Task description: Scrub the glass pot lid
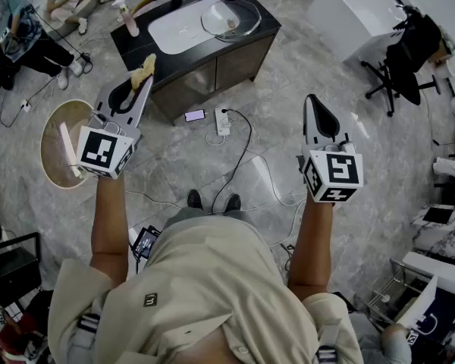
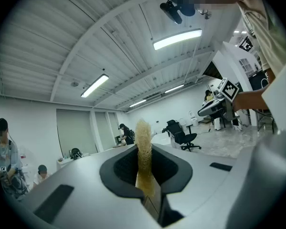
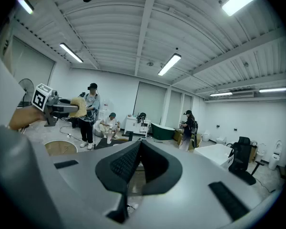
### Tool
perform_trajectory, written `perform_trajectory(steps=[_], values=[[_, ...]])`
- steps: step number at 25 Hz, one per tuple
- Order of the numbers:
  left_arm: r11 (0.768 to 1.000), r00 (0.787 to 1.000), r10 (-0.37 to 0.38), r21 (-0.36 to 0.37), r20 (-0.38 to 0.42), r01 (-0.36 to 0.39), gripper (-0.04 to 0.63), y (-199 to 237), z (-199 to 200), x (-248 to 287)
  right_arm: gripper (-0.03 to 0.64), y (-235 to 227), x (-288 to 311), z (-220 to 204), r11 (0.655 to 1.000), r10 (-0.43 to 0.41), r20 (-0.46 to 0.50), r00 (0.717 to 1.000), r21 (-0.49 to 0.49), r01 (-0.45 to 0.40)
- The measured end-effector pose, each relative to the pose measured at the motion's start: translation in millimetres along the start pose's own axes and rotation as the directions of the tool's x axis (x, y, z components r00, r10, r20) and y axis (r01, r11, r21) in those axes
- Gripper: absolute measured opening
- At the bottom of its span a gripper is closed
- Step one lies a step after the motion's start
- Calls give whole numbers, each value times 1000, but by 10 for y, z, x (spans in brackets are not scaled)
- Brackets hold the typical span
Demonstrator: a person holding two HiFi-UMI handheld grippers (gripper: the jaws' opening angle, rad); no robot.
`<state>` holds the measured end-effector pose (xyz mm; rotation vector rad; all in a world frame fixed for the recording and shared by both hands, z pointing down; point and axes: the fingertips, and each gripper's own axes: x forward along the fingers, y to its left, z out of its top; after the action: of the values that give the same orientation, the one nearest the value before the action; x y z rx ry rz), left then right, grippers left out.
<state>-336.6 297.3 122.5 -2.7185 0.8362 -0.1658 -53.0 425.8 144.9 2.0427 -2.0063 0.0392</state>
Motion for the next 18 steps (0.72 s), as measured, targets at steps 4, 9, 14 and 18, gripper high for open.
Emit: perform_trajectory(steps=[4,9,14,18], values=[[1000,1000,1,0,-7,-1,48,-45,19,76,23,-87,21,-15,1000,1,3,1000,3,-1],[1000,1000,12,4,-10,-12,48,-122,64,139,23,-160,25,-56,1000,17,3,1000,5,-17],[1000,1000,19,4,-13,-19,48,-211,85,224,23,-226,48,-78,999,32,4,999,1,-32],[1000,999,30,-4,-20,-30,48,-295,86,337,26,-274,113,-94,998,64,21,998,4,-64]])
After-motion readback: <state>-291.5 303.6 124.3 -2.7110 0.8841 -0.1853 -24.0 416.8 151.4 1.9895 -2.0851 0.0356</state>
